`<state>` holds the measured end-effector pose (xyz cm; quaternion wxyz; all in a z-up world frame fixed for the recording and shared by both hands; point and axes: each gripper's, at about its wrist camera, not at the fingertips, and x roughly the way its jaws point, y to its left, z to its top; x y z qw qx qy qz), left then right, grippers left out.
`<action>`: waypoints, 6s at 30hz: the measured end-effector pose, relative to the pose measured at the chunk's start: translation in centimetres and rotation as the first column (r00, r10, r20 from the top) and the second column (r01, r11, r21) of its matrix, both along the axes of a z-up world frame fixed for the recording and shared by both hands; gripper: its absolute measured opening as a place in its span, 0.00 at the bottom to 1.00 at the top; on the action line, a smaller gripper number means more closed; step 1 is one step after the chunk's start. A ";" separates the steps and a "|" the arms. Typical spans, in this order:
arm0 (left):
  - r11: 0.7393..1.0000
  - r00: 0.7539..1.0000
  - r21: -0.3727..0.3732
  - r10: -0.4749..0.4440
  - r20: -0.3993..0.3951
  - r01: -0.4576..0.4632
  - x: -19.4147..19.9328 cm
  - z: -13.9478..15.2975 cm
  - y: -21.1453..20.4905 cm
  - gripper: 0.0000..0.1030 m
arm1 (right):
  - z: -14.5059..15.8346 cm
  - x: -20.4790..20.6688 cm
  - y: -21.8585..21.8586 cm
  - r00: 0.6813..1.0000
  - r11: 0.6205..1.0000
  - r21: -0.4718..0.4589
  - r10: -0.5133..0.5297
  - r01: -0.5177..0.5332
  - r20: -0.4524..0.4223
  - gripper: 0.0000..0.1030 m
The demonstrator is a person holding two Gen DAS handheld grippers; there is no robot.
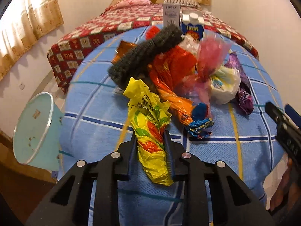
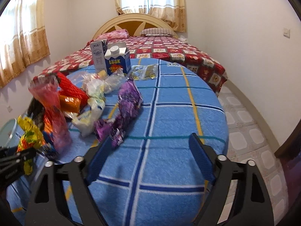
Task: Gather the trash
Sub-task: 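Grasp the yellow wrapper with the left tool while the right tool grasps the purple wrapper, then carry both wrappers over the blue bin and open both tools to drop them, then grasp the black braided hair piece with the left tool while the right tool grasps the clear bag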
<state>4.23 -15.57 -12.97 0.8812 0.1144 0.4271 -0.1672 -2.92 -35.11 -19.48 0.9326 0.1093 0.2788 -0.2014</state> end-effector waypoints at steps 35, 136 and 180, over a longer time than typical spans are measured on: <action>0.939 0.927 0.054 0.323 0.192 -0.338 5.1 4.5 20.0 0.26 | 9.0 4.6 3.4 0.984 0.984 -0.005 0.177 -0.177 0.027 0.10; 0.877 0.871 0.088 0.451 0.193 -0.473 8.6 1.4 28.9 0.73 | 6.3 19.3 32.8 0.682 0.677 -0.088 0.719 -0.731 -0.132 0.39; 0.999 0.986 0.005 -0.034 0.164 0.034 8.8 -1.7 0.5 0.67 | -0.2 12.3 -0.3 0.951 0.971 0.108 0.233 -0.214 -0.205 0.50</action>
